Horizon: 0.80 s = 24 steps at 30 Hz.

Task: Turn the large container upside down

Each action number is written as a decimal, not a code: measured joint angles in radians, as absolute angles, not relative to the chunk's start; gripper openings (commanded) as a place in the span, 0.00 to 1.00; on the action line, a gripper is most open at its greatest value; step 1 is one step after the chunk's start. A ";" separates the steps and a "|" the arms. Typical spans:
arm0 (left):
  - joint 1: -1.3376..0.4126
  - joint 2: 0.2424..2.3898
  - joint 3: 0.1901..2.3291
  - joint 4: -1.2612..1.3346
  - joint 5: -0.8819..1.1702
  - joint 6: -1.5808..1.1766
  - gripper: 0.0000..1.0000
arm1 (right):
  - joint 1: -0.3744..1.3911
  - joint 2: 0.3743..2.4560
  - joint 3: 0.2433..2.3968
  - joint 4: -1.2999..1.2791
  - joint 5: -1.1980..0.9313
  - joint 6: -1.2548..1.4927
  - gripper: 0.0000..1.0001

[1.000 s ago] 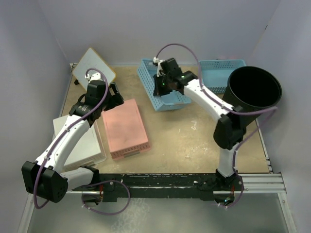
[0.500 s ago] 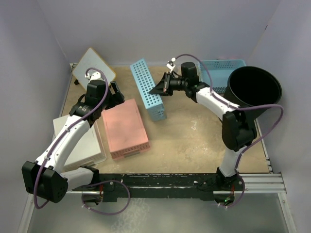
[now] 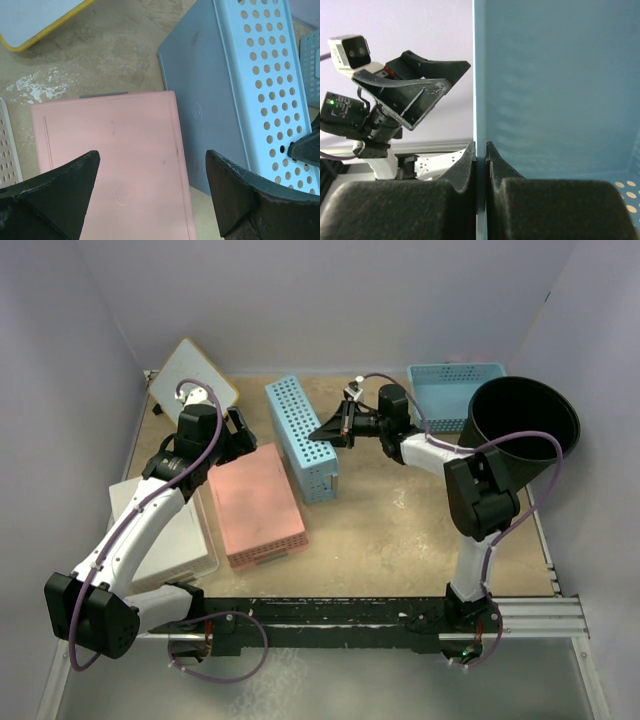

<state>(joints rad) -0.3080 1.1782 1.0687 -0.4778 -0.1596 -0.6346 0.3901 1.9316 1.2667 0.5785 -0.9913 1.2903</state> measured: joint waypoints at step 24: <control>-0.308 1.179 1.069 -0.479 -0.138 -0.633 0.84 | 0.260 1.800 1.347 0.012 -0.694 0.846 0.50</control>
<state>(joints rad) -0.3080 1.1790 1.0687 -0.4786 -0.1379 -0.6334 0.2596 1.7996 1.3472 0.0124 -0.6945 0.8455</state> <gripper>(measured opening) 0.837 0.494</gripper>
